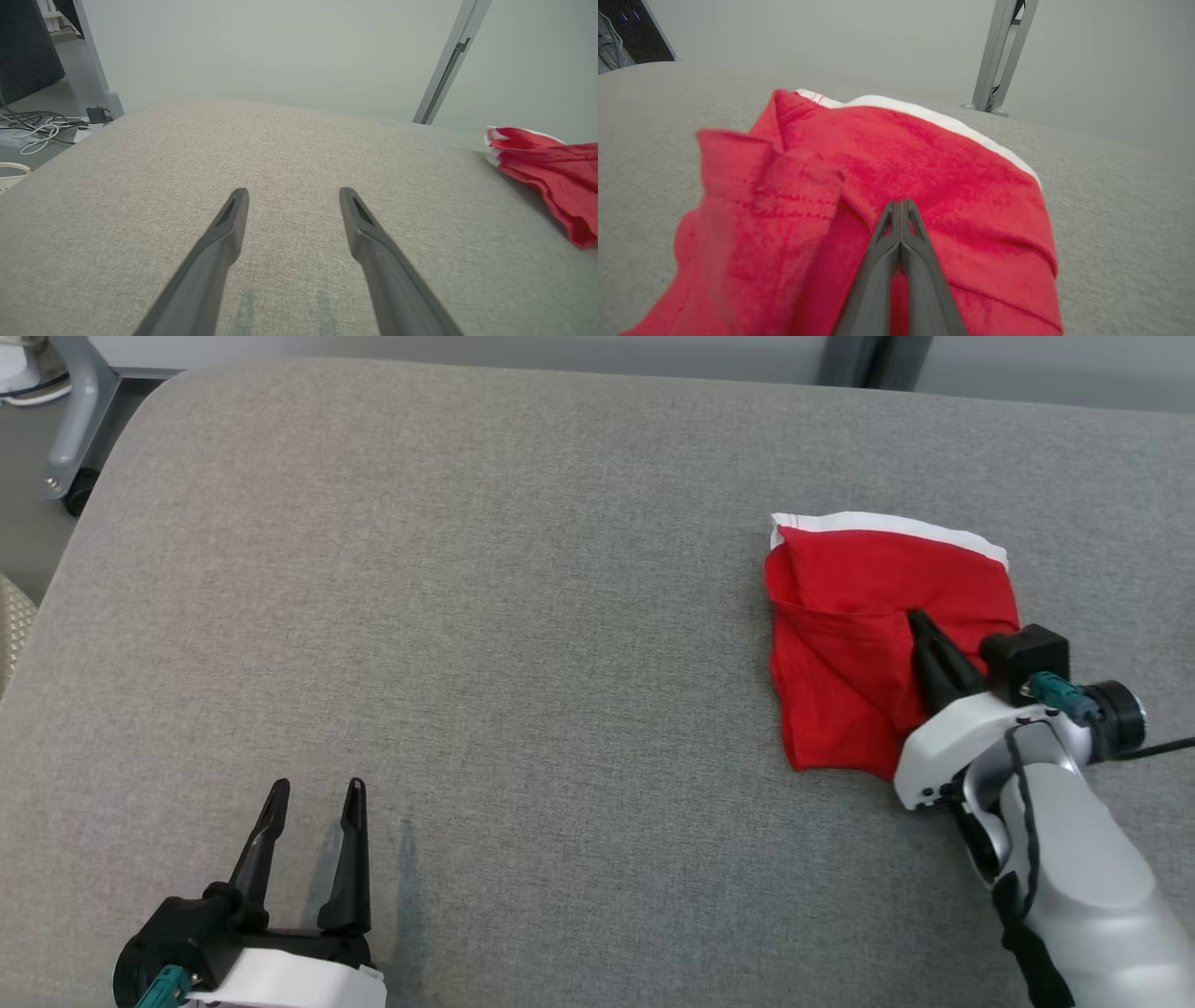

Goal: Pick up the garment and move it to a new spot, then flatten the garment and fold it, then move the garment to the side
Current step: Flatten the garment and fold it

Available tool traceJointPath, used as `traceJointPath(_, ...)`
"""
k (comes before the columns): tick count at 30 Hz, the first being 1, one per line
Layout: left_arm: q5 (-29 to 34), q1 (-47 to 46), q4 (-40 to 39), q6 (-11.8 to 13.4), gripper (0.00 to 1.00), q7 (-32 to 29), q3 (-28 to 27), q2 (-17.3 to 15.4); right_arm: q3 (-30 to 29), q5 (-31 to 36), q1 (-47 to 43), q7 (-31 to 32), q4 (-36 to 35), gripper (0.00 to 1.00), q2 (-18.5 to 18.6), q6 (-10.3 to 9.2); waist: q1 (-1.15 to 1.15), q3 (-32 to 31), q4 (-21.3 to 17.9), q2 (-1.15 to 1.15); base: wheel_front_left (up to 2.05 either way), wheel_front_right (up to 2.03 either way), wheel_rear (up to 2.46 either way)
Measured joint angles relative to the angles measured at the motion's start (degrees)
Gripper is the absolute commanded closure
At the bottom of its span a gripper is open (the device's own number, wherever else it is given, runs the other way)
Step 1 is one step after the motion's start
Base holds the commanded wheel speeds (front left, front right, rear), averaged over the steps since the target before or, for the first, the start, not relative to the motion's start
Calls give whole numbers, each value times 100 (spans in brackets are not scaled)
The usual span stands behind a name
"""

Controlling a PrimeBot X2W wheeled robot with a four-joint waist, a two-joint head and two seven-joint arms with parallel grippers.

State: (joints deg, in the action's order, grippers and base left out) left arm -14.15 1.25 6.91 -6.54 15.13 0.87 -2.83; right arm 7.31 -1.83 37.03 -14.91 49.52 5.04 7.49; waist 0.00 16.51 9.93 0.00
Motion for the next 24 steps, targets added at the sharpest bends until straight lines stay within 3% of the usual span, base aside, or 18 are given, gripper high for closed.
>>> traceJointPath(4,0,-26,-3,5,0,0,2,1,491,-92,-352,-7,-426,100,-42,0,0,-27,-95,0,0,0,0)
traceJointPath(5,-2,-34,-9,5,0,0,0,1,948,-180,-602,-8,-667,100,-27,0,0,-46,-163,0,0,0,0)
traceJointPath(15,-5,6,22,22,0,0,-45,1,1902,-460,-932,-8,-947,100,-10,1,0,-177,-250,0,0,0,0)
traceJointPath(19,-22,93,9,76,0,0,-123,0,1790,-615,-1099,-8,-1410,100,155,1,0,-296,-359,0,0,0,0)
traceJointPath(23,-34,221,-26,105,0,0,-220,2,1276,-627,-1472,-8,-2019,100,334,1,0,-485,-509,0,0,0,0)
traceJointPath(24,-34,252,-25,107,0,0,-243,3,1105,-623,-1615,-7,-2182,85,366,1,0,-549,-546,0,0,0,0)
